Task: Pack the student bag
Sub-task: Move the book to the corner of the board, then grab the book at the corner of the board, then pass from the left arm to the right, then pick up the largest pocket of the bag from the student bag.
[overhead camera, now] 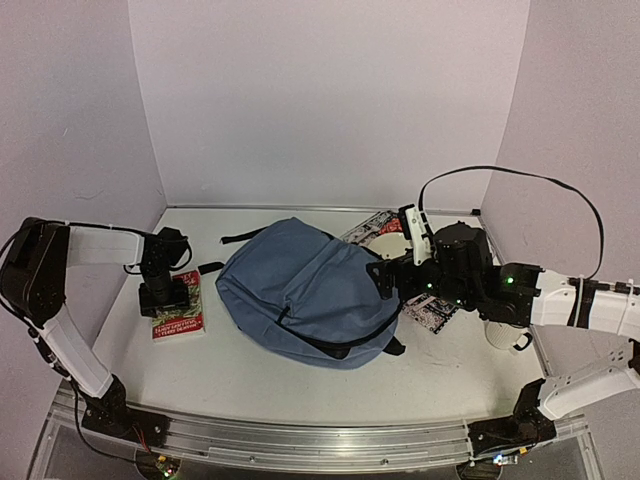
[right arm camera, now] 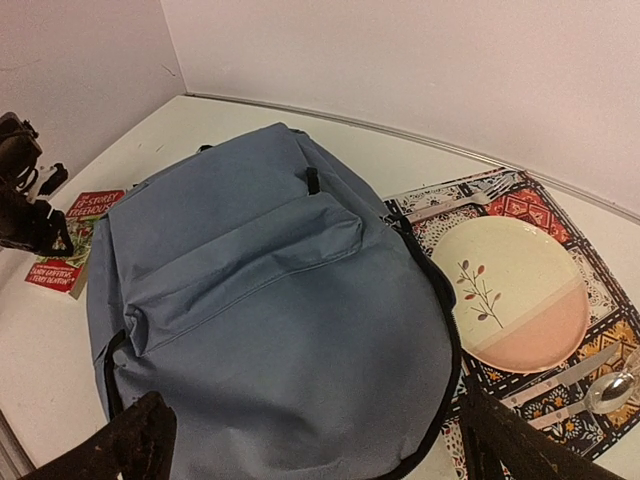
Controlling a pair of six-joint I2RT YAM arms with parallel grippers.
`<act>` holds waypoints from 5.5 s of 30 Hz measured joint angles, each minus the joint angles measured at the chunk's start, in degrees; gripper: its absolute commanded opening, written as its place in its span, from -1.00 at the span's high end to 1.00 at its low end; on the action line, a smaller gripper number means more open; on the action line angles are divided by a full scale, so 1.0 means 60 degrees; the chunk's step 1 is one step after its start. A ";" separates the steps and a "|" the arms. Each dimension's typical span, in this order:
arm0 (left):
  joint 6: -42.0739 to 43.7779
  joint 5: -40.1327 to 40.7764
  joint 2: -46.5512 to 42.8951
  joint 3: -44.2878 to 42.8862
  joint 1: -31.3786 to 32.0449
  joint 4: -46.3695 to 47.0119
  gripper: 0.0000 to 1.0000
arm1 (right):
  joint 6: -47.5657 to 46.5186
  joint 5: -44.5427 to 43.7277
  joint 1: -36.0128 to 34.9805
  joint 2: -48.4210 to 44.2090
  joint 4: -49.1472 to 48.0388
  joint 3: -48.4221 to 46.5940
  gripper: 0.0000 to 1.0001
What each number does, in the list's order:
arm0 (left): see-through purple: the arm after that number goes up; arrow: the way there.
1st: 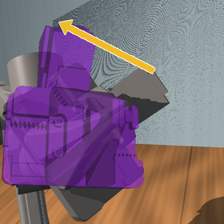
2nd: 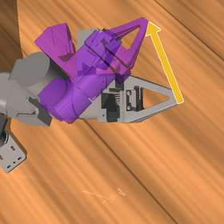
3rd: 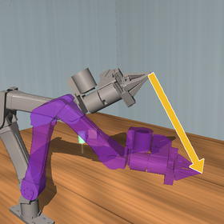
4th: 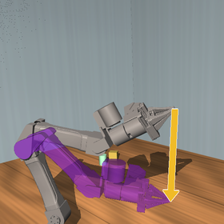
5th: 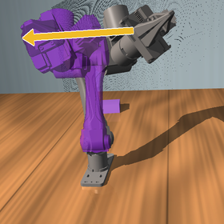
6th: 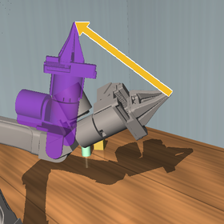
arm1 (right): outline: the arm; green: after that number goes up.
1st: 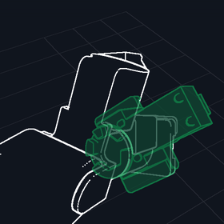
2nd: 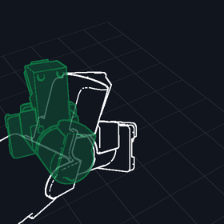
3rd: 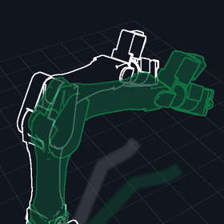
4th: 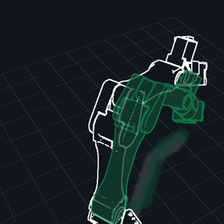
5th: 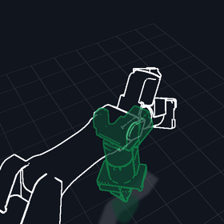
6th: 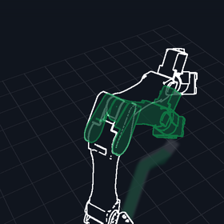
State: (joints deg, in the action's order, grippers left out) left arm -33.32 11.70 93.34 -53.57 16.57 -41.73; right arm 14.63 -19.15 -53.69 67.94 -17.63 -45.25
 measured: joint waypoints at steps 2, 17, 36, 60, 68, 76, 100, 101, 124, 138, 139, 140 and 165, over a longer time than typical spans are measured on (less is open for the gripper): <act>0.0009 0.0073 -0.0075 -0.0001 -0.0010 -0.0205 -0.49 | 0.0004 0.0002 0.0000 -0.0021 0.0002 0.0000 -0.96; -0.0400 0.0369 0.1320 -0.2871 0.0872 -0.0682 -0.58 | -0.0004 -0.0020 0.0000 -0.0364 0.0000 0.0000 -0.96; 0.0086 0.0907 0.2865 -0.3053 0.0970 -0.0765 0.58 | 0.0001 0.0008 0.0000 -0.0364 -0.0015 0.0004 -0.96; -0.0514 -0.0259 -0.1854 -0.3471 0.0854 -0.2069 1.00 | -0.0683 0.3240 -0.0097 0.1637 -0.0249 -0.1430 -0.92; -0.0959 -0.0318 -0.3012 -0.5471 0.0808 -0.2562 1.00 | -0.0690 0.3905 -0.0402 0.2392 -0.1082 -0.1770 -0.92; -0.1510 -0.0960 -0.3449 -0.6578 0.0799 -0.2509 1.00 | -0.0446 0.4640 -0.0638 0.3198 -0.3034 -0.1770 -0.96; -0.4626 -0.4435 -0.3992 -0.3395 0.1496 0.1748 1.00 | -0.1992 0.4387 -0.1355 0.6806 -0.6597 -0.4125 -0.96; -0.4687 -0.4464 -0.3992 -0.3356 0.1520 0.1845 1.00 | -0.2108 0.4388 -0.1355 0.6901 -0.6585 -0.4299 -0.95; -0.6029 -0.3589 -0.3842 -0.2407 0.2484 0.3368 0.64 | -0.4836 0.0411 -0.1985 0.7657 -0.5667 -0.5880 0.60; -0.5453 -0.3093 -0.3868 -0.2061 0.2690 0.3813 -0.38 | -0.3544 0.0342 -0.1926 0.6908 -0.4957 -0.4973 1.00; -0.5275 -0.3066 -0.3868 -0.2061 0.2687 0.3834 -0.39 | -0.3338 0.0444 -0.1883 0.6747 -0.4785 -0.4889 1.00; -0.5131 -0.3028 -0.3868 -0.2061 0.2688 0.3865 -0.41 | -0.3107 0.0560 -0.1822 0.6584 -0.4610 -0.4816 1.00; 0.0920 -0.1309 0.0525 -0.4560 0.7593 0.3349 -0.58 | 0.2771 0.1899 0.2215 0.0761 -0.0459 -0.1626 1.00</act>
State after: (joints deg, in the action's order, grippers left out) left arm -27.80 3.85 96.49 -80.92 62.13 -21.64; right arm 31.26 -7.75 -40.40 72.51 -20.38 -55.01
